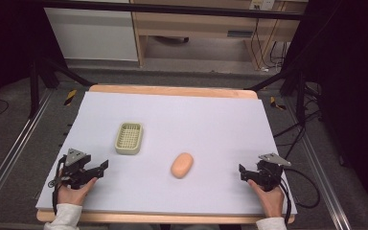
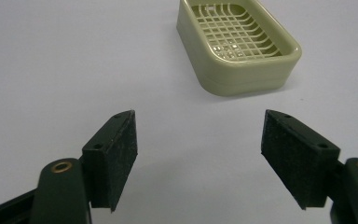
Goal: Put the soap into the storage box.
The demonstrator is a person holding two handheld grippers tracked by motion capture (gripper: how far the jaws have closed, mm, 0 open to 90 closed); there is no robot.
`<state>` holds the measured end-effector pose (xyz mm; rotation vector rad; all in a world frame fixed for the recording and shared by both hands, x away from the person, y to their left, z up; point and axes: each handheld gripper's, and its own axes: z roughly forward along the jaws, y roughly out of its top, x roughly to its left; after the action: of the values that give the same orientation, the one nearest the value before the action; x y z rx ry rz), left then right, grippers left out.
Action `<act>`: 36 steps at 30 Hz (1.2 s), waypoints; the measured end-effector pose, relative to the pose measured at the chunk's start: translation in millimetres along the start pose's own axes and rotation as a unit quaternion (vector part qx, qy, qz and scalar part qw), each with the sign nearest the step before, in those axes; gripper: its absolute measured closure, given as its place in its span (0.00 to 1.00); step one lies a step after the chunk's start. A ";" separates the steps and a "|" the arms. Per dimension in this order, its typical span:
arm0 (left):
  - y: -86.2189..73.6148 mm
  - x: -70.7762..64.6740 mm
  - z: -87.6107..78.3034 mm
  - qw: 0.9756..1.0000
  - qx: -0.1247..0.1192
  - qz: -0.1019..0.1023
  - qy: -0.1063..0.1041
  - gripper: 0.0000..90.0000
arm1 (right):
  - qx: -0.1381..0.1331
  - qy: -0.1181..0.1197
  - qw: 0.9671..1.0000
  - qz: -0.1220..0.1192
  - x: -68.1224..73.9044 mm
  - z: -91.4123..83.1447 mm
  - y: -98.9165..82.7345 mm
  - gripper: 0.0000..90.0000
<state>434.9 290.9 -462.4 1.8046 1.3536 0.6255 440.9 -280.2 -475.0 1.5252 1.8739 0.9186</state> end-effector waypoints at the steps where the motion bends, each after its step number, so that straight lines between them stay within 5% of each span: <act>1: 0.0 0.0 0.0 1.000 0.000 0.000 0.000 0.30 | 0.000 0.000 1.000 0.000 0.0 0.0 0.0 0.04; 19: 4.4 -11.6 -4.3 1.000 0.000 0.011 -0.015 0.33 | -0.012 -0.003 1.000 -0.003 2.6 -8.9 -1.3 0.07; 36: 13.2 -38.3 -1.9 0.999 0.000 0.032 -0.039 0.32 | -0.015 0.003 1.000 -0.012 7.2 -8.3 -0.4 0.06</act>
<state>428.9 253.5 -448.0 1.8588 1.2497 0.5829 432.8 -274.6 -470.1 1.4803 1.8710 0.9367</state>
